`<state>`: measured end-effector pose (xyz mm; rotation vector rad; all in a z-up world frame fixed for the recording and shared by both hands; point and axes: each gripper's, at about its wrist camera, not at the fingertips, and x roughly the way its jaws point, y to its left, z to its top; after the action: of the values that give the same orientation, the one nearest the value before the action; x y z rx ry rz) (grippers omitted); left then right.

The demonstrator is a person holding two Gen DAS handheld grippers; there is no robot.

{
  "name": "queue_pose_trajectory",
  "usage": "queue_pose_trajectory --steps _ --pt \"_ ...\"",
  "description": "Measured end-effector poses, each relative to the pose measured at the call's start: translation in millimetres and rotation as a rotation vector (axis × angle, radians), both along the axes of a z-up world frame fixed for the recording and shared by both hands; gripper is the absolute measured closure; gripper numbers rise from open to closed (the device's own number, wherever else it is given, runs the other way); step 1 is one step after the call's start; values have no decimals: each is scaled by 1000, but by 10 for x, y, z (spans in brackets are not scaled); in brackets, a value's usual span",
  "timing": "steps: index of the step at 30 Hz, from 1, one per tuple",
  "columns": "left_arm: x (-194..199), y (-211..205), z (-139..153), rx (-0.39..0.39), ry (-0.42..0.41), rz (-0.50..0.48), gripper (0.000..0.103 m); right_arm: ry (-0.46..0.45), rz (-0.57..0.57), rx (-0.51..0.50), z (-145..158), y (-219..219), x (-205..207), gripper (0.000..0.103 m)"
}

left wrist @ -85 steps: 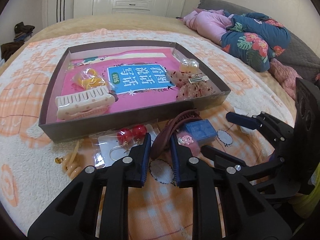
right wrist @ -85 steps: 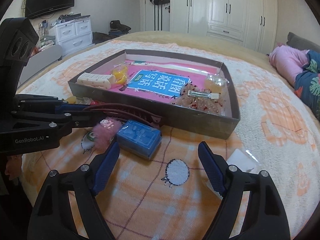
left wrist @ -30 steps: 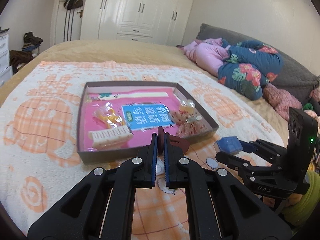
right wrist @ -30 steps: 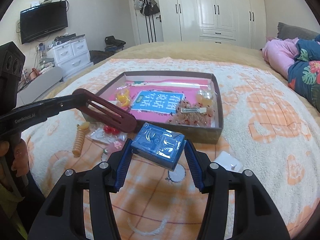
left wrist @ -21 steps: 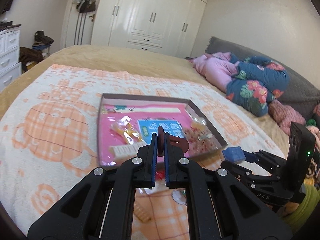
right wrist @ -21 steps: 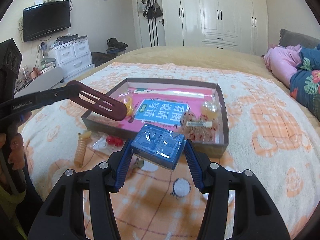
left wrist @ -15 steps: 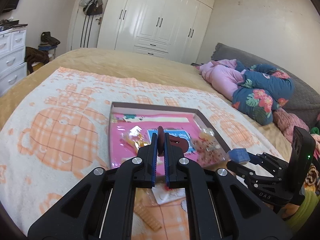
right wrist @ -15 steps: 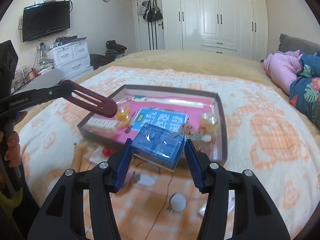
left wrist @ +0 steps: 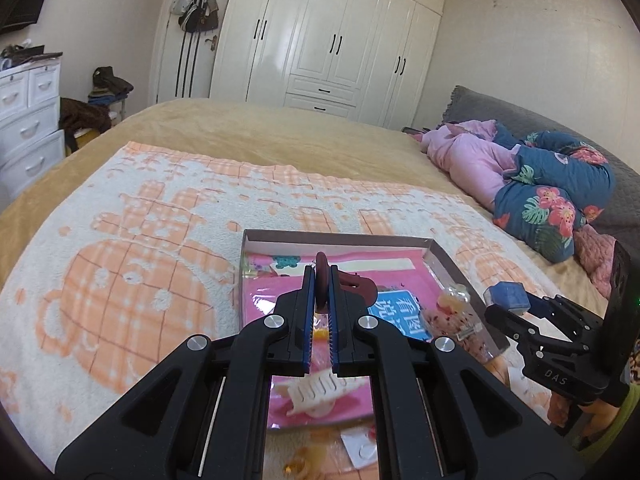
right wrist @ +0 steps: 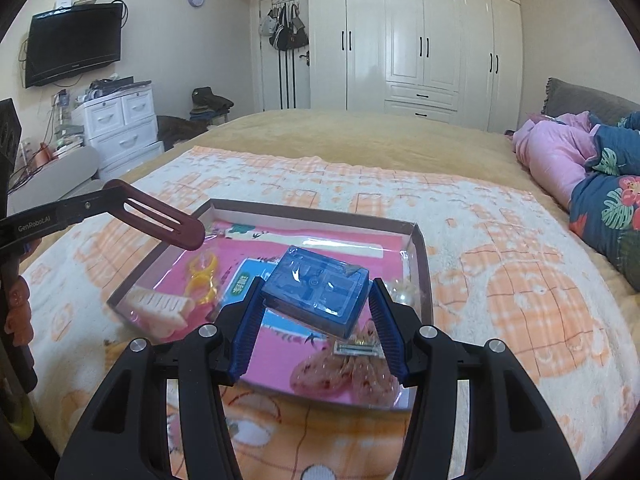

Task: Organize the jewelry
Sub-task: 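Carry the maroon claw clip into the box with the left tool while the right carries the blue box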

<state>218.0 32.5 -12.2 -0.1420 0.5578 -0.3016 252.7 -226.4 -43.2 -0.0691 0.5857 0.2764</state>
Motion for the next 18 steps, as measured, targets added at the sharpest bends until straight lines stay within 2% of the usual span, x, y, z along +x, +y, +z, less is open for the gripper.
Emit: queue_pose_trajectory --steps 18 --pt "388 -10 -434 -15 127 -5 101 131 9 0 -415 314 370 52"
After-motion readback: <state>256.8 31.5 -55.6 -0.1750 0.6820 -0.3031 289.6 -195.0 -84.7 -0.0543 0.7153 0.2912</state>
